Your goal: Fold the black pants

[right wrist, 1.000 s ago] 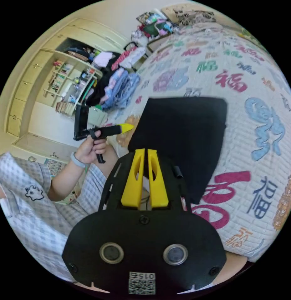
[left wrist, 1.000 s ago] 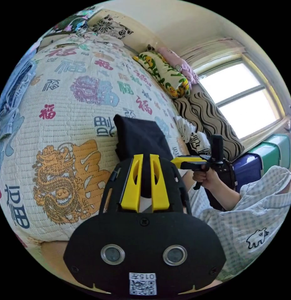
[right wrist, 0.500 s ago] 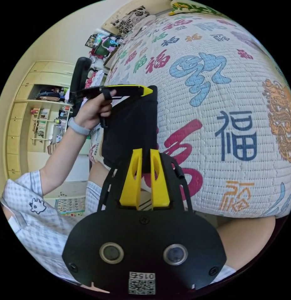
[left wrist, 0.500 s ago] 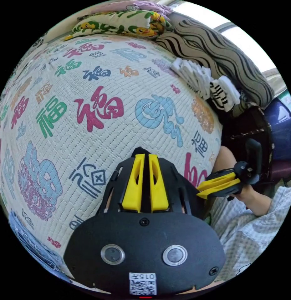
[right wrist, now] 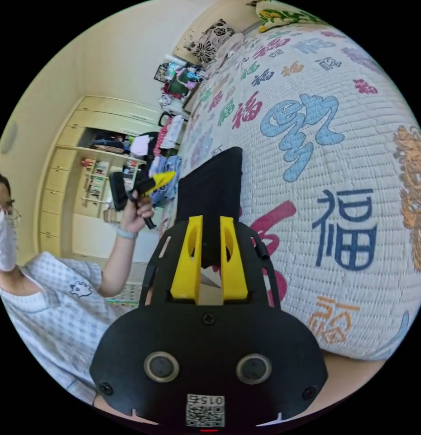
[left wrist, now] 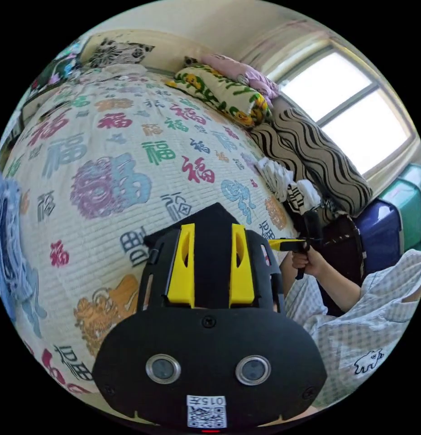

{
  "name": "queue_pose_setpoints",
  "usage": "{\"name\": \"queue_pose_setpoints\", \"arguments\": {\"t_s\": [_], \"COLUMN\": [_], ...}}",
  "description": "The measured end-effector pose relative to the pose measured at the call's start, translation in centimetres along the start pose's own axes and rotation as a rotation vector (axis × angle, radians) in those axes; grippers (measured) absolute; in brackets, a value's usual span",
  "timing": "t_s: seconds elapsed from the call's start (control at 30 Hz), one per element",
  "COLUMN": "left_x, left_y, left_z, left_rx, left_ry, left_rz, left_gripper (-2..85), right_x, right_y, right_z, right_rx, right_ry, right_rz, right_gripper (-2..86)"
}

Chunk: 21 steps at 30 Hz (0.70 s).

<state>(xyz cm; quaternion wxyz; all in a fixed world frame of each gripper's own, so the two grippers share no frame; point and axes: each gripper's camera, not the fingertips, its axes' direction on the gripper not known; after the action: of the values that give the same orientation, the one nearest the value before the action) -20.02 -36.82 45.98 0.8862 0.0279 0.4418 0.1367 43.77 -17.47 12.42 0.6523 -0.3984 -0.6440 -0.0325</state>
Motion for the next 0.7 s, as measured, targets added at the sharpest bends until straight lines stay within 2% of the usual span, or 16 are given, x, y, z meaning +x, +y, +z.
{"name": "queue_pose_setpoints", "arguments": {"t_s": [0.13,0.27,0.37,0.5,0.57,0.7], "left_x": [-6.0,-7.5,-8.9,-10.3,-9.6,-9.2], "left_y": [4.8,5.4,5.6,5.2,4.7,4.6], "left_z": [0.9,4.1,5.4,7.4,8.0,8.2], "left_rx": [-0.072,-0.163,-0.171,-0.196,-0.224,-0.218], "left_ry": [0.129,0.283,0.35,0.592,0.518,0.532], "left_rz": [-0.2,-0.213,-0.232,-0.265,-0.227,-0.24], "left_gripper": [13.3,14.0,13.7,12.7,11.4,8.7], "right_x": [3.6,5.2,6.8,7.9,7.6,6.6], "right_y": [-3.1,-4.0,-4.7,-5.9,-6.0,-5.5], "right_z": [0.8,1.3,1.2,0.8,0.4,-0.8], "right_rx": [-0.137,-0.219,-0.263,-0.363,-0.372,-0.342], "right_ry": [-0.082,-0.106,-0.216,-0.297,-0.282,-0.278], "right_rz": [0.052,0.091,0.133,0.164,0.159,0.136], "right_gripper": [10.4,10.3,9.7,8.8,8.5,7.1]}}
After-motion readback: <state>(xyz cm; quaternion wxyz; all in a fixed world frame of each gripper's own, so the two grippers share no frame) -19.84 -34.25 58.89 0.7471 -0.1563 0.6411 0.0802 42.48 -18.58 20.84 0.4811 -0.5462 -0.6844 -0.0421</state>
